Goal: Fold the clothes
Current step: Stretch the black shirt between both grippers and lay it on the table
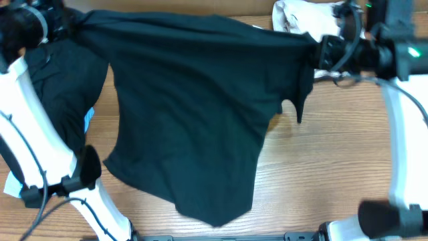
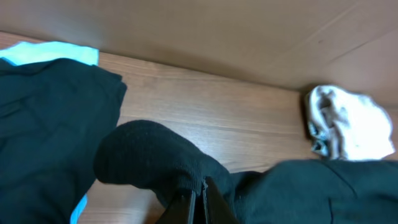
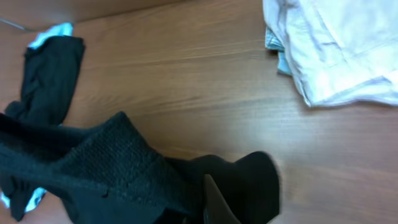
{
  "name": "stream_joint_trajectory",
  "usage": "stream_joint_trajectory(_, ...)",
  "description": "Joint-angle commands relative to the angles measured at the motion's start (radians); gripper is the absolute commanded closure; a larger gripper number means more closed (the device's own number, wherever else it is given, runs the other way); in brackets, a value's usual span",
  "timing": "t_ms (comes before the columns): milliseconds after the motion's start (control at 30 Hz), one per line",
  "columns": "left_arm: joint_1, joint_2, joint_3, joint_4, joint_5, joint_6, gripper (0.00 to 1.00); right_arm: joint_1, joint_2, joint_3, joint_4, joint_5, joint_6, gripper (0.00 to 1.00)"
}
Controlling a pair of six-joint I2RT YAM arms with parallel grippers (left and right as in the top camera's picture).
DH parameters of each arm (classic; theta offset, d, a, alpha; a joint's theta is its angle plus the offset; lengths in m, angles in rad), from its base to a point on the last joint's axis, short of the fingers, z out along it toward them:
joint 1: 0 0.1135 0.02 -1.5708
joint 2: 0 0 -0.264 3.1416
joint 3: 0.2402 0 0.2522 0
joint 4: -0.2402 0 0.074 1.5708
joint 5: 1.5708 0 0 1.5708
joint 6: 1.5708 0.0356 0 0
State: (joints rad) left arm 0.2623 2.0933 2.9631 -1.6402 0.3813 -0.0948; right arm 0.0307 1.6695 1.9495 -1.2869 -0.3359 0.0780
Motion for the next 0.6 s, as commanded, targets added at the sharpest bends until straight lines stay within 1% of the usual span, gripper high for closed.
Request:
stream_joint_trajectory(0,-0.055,0.117,0.005,0.059,-0.11,0.053,0.96,0.023,0.148,0.0,0.102,0.038,-0.001,0.96)
stream_joint_trajectory(167,-0.145,0.277,0.005,0.156,-0.188,0.055,0.96,0.075,0.336,0.0,0.299,0.036,0.0,0.96)
stream_joint_trajectory(200,-0.158,0.305,0.005,0.176,-0.204,0.054,0.93,0.084,0.364,0.0,0.336,0.036,0.0,0.96)
stream_joint_trajectory(233,-0.174,0.34,0.005,0.202,-0.219,0.054,0.85,0.095,0.397,0.0,0.381,0.036,0.0,0.84)
stream_joint_trajectory(267,-0.183,0.366,0.005,0.22,-0.23,0.054,0.74,0.101,0.416,0.0,0.407,0.036,0.0,0.51)
stream_joint_trajectory(300,-0.192,0.393,0.005,0.238,-0.236,0.054,0.56,0.108,0.434,0.0,0.434,0.036,0.0,0.23)
stream_joint_trajectory(333,-0.198,0.425,0.005,0.258,-0.235,0.048,0.3,0.114,0.449,0.0,0.456,0.036,0.0,0.0)
stream_joint_trajectory(367,-0.201,0.44,0.005,0.268,-0.235,0.037,0.11,0.118,0.452,0.0,0.467,0.036,0.003,0.0)
stream_joint_trajectory(400,-0.203,0.452,0.005,0.277,-0.235,0.023,0.02,0.119,0.452,0.0,0.471,0.036,0.004,0.0)
stream_joint_trajectory(467,-0.203,0.454,0.005,0.283,-0.235,0.004,0.0,0.12,0.444,0.011,0.459,0.035,0.021,0.0)
stream_joint_trajectory(567,-0.199,0.427,0.026,0.28,-0.235,0.001,0.0,0.118,0.415,0.057,0.382,0.024,0.026,0.0)
